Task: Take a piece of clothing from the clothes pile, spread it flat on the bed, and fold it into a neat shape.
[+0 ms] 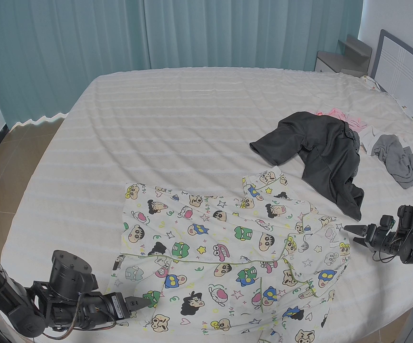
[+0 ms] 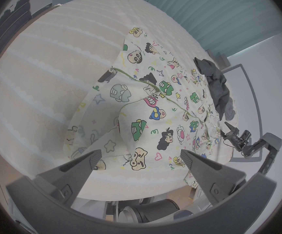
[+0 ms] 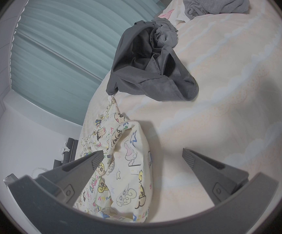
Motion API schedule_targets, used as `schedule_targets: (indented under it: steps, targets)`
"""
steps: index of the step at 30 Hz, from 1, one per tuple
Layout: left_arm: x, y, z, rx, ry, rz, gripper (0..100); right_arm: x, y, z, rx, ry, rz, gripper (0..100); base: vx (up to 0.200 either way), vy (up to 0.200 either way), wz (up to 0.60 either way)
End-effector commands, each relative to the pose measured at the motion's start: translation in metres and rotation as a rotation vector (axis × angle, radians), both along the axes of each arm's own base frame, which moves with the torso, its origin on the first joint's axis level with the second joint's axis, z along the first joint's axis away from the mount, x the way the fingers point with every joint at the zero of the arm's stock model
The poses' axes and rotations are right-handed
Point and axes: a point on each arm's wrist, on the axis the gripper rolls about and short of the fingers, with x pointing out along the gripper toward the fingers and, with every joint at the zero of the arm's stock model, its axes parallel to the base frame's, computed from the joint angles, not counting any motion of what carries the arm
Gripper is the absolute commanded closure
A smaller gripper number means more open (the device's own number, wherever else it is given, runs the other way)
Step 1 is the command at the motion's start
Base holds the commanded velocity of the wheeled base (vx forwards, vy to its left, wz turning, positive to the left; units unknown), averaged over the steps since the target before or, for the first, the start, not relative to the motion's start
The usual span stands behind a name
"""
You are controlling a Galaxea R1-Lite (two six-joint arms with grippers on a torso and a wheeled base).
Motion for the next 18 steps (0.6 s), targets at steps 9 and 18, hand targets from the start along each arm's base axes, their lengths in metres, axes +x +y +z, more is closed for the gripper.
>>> schedule_targets:
  steps: [9,18]
  targets:
    - [0.027,-0.034,-0.039,0.153,0.067,0.087,0,-0.001,0.001,-0.001,0.009,0.003,-0.001,0,0.000,0.000,0.00]
    - [0.040,-0.042,-0.038,0.117,0.045,0.121,0,-0.001,0.002,-0.001,0.008,0.004,0.001,0,0.000,0.000,0.00]
